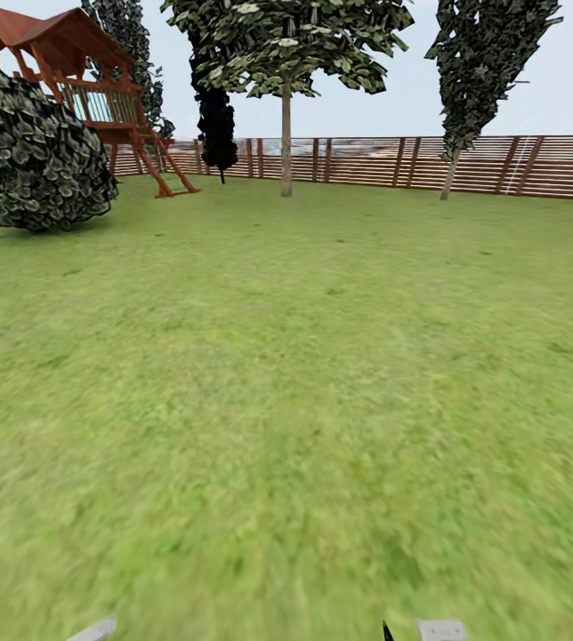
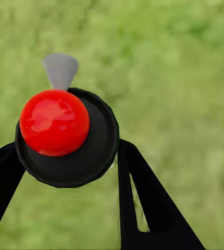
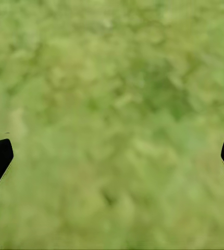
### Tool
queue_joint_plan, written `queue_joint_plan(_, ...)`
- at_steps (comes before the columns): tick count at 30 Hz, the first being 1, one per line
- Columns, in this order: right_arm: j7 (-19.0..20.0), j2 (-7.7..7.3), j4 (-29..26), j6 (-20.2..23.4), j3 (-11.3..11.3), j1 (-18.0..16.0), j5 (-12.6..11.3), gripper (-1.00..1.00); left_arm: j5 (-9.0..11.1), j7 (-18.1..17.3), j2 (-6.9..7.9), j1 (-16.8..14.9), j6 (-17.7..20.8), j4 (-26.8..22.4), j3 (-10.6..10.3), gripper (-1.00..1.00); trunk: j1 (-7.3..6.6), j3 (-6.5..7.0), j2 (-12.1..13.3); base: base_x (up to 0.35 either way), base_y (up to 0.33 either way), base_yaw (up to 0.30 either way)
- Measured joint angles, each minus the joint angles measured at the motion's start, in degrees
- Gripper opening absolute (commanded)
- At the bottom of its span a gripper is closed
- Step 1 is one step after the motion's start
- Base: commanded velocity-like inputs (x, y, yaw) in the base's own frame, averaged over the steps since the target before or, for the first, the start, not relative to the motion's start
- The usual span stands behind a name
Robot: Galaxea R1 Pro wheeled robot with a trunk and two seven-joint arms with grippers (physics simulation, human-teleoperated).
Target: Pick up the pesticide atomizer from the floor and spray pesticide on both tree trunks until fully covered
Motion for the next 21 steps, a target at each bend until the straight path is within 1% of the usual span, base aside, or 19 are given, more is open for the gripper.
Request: queue_joint_plan(21, 0.0, 0.01, 0.0, 0.0, 0.0, 0.0, 0.0, 1.00, 0.0, 0.1, -0.05, 0.0, 0.0, 0.0, 0.0, -1.00, 0.00, 0.00, 0.0, 0.341, 0.000, 0.000)
